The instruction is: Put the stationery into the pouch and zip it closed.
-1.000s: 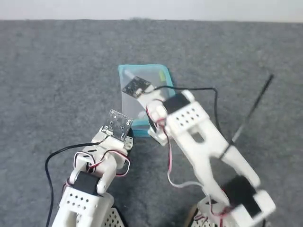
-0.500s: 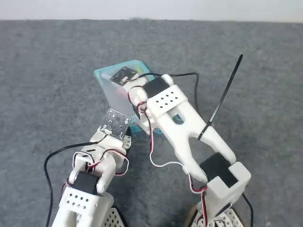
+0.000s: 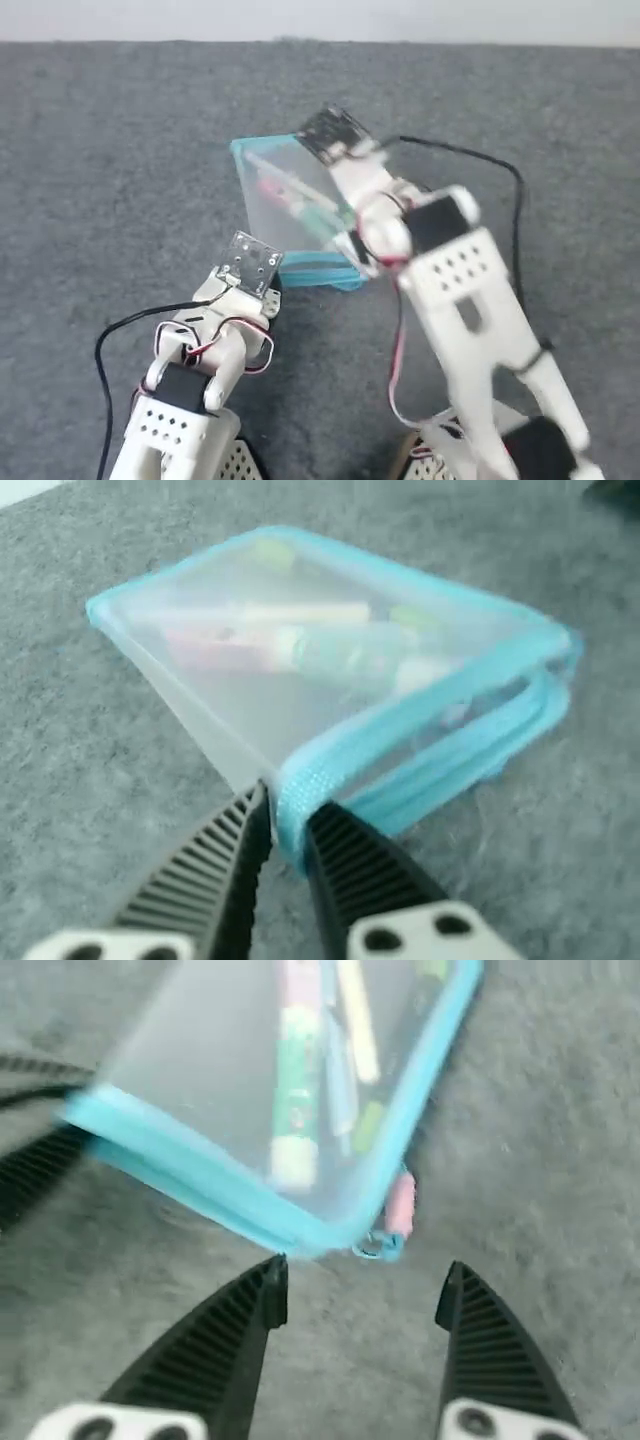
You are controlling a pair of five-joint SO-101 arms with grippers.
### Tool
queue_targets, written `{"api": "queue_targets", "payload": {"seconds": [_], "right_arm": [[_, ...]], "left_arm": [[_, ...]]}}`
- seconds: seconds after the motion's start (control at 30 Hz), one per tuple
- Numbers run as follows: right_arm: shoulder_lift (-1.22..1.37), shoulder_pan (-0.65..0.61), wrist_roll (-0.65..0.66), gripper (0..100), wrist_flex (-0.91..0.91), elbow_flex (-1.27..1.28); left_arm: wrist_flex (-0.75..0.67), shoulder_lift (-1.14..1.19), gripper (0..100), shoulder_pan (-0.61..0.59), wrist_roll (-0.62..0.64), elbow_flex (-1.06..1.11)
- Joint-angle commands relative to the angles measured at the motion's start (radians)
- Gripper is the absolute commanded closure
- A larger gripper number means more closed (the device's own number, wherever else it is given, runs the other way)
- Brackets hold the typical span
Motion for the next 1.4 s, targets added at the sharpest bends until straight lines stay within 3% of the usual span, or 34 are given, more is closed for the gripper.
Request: {"api": "queue_targets", "payload": {"seconds": [0.0,0.33,0.87,1.1,1.23,1.37], "right_arm": [[-0.213,0.088,0.074,76.7,-0.249,0.391],[-0.309,0.102,0.158,76.5,-0.622,0.848],[-0.309,0.027,0.164,76.9,-1.224,1.020],[-0.320,0.012,0.166,98.4,-1.253,0.965],[-0.341,0.007,0.212,99.1,-1.207,0.931],[-0.513,-0.031,0.264,99.1,-1.023,0.934]], "left_arm": [[-0.025,-0.015,99,-0.005,-0.011,-0.022],[-0.025,-0.015,99,-0.005,-0.011,-0.018],[-0.028,-0.015,99,0.005,-0.009,-0.019],[-0.031,-0.015,99,0.005,-0.011,-0.022],[-0.031,-0.015,99,-0.003,-0.011,-0.022],[-0.031,-0.015,99,-0.003,-0.009,-0.033]]}}
